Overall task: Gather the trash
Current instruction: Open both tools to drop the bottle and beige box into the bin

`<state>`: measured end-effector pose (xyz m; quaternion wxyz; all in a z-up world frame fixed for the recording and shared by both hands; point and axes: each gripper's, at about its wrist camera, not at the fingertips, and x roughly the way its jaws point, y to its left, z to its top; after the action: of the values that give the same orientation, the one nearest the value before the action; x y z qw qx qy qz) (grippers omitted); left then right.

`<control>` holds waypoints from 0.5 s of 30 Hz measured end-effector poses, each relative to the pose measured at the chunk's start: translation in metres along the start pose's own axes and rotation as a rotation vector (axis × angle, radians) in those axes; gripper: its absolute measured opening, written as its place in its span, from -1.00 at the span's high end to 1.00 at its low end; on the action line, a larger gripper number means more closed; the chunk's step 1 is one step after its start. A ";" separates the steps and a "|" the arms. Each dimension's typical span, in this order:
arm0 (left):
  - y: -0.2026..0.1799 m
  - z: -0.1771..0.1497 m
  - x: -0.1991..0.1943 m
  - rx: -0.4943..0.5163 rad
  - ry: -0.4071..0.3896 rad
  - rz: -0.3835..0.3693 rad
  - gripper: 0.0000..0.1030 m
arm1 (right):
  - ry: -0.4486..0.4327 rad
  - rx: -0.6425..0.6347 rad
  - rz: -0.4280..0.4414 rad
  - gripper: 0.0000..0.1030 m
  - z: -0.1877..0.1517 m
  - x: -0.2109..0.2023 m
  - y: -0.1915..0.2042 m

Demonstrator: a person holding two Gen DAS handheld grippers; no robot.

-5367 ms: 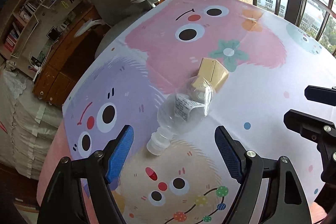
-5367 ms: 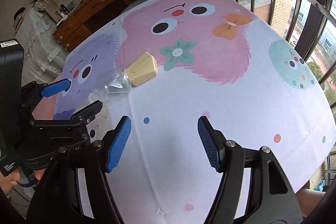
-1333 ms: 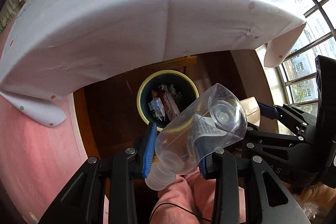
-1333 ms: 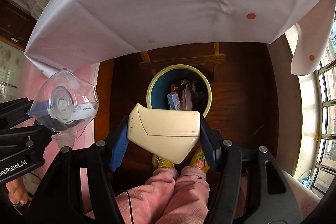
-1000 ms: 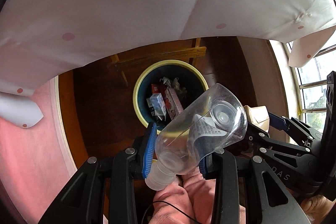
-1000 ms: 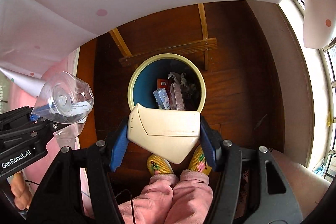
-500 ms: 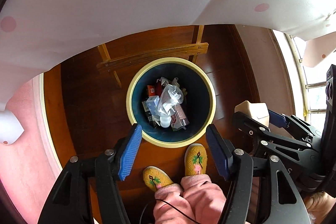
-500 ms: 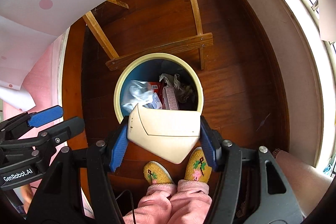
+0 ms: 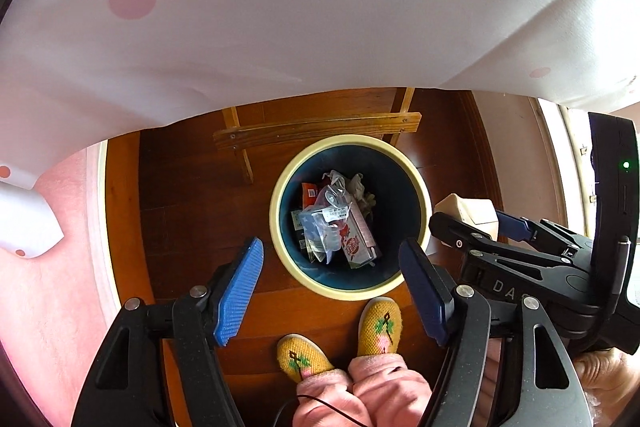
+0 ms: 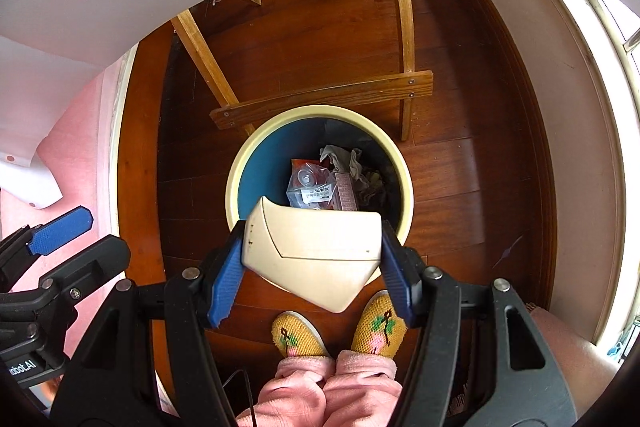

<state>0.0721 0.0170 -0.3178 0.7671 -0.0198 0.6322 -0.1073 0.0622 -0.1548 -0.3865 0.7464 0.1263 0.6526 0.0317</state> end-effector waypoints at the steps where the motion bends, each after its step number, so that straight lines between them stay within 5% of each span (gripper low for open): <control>1: 0.002 0.000 -0.002 -0.007 -0.005 0.006 -0.39 | 0.002 -0.002 -0.005 -0.20 0.001 0.001 0.002; 4: 0.006 -0.001 -0.006 -0.027 -0.011 0.018 -0.40 | -0.025 -0.022 -0.015 -0.43 0.005 -0.002 0.010; 15: 0.010 0.005 -0.023 -0.085 -0.016 0.016 -0.40 | -0.053 -0.050 -0.033 -0.49 0.008 -0.021 0.015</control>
<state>0.0742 0.0307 -0.2966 0.7713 -0.0482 0.6303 -0.0741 0.0682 -0.1462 -0.3615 0.7667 0.0978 0.6337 0.0325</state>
